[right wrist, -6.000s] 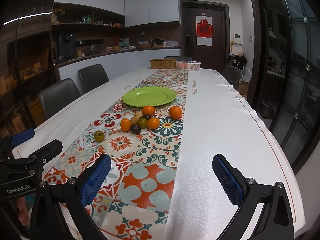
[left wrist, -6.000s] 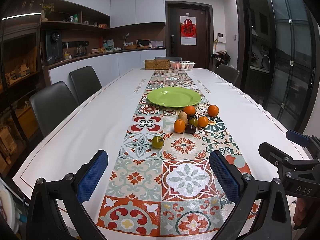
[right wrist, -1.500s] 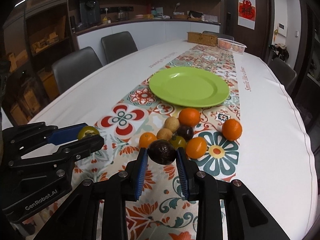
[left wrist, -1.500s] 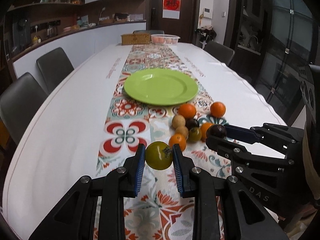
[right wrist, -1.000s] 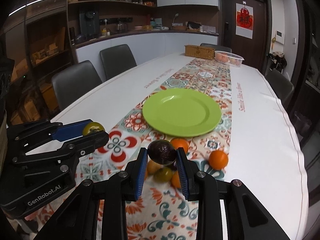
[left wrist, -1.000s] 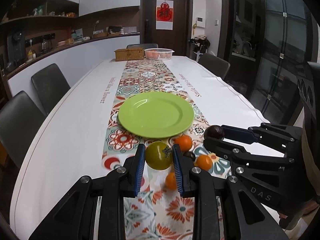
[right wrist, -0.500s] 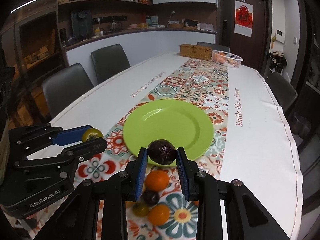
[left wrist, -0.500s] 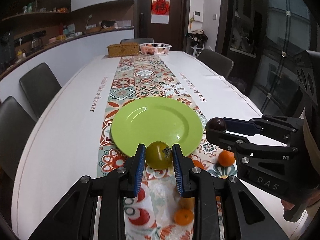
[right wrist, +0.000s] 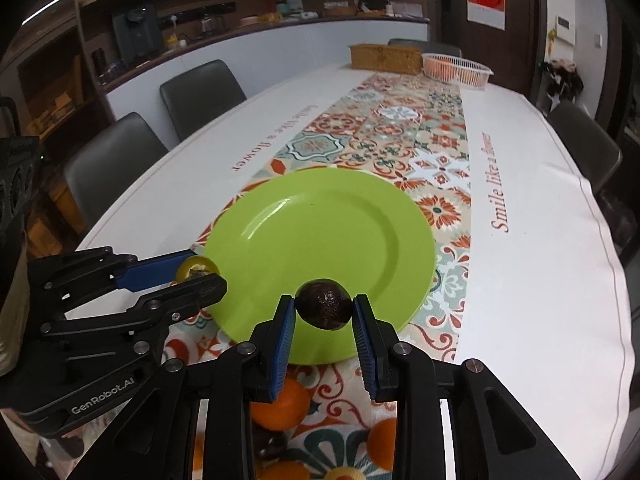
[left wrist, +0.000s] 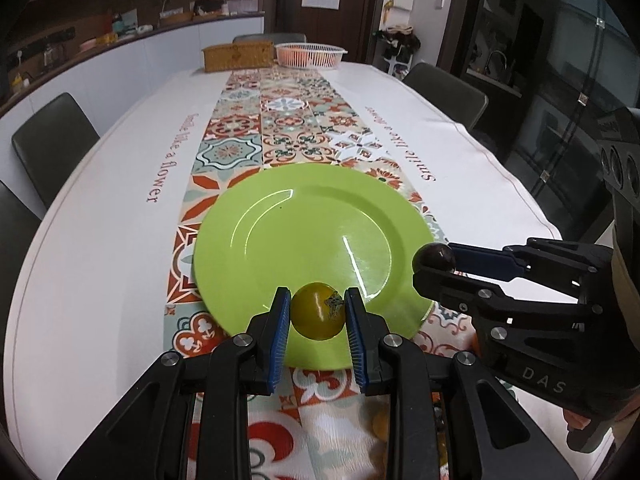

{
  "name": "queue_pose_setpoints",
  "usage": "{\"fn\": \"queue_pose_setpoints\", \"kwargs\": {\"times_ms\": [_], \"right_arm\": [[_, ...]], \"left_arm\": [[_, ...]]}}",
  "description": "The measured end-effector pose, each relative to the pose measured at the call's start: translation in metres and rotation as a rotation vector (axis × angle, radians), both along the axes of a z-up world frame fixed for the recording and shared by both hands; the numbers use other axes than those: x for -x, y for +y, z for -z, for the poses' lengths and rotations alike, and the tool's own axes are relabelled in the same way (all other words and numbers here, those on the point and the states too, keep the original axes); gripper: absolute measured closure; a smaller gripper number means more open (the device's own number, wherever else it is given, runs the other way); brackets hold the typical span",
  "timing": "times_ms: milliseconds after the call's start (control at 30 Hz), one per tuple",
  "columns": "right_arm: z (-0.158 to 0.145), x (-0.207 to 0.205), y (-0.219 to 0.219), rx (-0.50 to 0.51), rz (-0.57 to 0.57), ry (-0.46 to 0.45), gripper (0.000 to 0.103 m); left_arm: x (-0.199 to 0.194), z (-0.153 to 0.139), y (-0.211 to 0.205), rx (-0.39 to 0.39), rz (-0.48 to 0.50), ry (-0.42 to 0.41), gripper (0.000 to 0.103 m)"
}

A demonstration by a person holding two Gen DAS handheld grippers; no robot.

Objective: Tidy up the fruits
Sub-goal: 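Carry both held tomatoes over the green plate with both tools, then open both tools to drop the tomatoes onto the green plate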

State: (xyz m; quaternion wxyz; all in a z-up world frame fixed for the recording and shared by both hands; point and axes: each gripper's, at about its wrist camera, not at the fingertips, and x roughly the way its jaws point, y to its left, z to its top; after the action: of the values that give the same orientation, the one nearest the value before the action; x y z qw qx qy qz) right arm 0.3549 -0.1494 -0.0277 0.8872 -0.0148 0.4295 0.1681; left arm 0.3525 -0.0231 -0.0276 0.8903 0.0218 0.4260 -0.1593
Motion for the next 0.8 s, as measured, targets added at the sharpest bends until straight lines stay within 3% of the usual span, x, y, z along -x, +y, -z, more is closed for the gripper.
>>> {"fn": "queue_pose_setpoints", "kwargs": {"times_ms": [200, 333, 400, 800], "right_arm": [[0.008, -0.01, 0.001, 0.0, 0.0, 0.024, 0.072], [0.008, -0.012, 0.002, 0.001, 0.003, 0.022, 0.072], [0.008, -0.012, 0.0, -0.004, 0.01, 0.025, 0.071], [-0.023, 0.03, -0.011, -0.018, 0.04, -0.066, 0.068]], "left_arm": [[-0.009, 0.004, -0.003, -0.007, -0.001, 0.014, 0.075], [-0.008, 0.0, -0.004, -0.015, -0.005, -0.001, 0.064], [-0.006, -0.002, -0.002, -0.026, -0.016, -0.012, 0.064], [0.044, -0.034, 0.006, -0.052, -0.056, -0.092, 0.062]]}}
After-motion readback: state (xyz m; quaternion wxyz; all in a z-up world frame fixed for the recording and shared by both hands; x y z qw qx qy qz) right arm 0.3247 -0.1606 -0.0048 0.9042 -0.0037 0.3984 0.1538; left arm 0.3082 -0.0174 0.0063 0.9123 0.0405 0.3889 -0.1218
